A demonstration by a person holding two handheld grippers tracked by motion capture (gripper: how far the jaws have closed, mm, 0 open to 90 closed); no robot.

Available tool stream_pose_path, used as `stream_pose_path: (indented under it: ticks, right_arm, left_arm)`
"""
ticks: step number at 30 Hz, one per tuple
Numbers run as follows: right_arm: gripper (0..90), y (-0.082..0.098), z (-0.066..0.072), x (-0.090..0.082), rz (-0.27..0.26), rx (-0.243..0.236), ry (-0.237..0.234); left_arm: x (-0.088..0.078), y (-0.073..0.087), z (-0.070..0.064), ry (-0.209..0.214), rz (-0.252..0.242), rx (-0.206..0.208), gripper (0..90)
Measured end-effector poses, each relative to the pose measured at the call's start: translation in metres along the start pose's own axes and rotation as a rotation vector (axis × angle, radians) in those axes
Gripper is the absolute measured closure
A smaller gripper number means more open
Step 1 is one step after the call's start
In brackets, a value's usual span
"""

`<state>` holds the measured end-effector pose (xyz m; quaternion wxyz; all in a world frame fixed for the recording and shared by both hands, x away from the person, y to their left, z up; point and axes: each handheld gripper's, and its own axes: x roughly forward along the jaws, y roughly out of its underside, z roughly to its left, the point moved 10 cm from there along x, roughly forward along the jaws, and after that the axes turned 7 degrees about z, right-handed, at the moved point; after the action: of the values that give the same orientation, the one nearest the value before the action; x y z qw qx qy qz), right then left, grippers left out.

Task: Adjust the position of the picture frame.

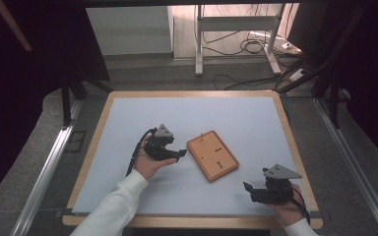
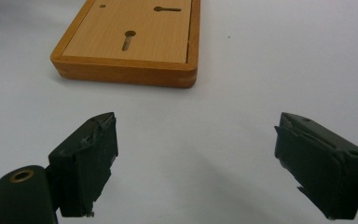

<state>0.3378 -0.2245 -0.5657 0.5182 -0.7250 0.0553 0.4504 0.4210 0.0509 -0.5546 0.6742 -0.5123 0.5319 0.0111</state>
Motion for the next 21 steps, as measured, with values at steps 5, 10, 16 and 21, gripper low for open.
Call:
stream_pose_path:
  ticks: [5, 10, 16, 21]
  right_arm:
    - [13.6, 0.001, 0.000, 0.001, 0.005, -0.001, -0.002]
    - [13.6, 0.001, 0.000, 0.002, 0.008, -0.002, -0.001]
    - [13.6, 0.001, 0.000, 0.002, 0.009, 0.000, -0.003]
    - [13.6, 0.002, 0.001, 0.003, 0.010, -0.002, -0.003]
  left_arm:
    - [0.012, -0.006, -0.001, -0.003, 0.006, 0.002, 28.4]
    - [0.025, -0.015, -0.001, -0.009, 0.022, 0.006, 29.2]
    - [0.038, -0.021, -0.002, -0.004, 0.032, 0.015, 30.1]
    - [0.045, -0.028, -0.003, -0.006, 0.033, 0.033, 30.6]
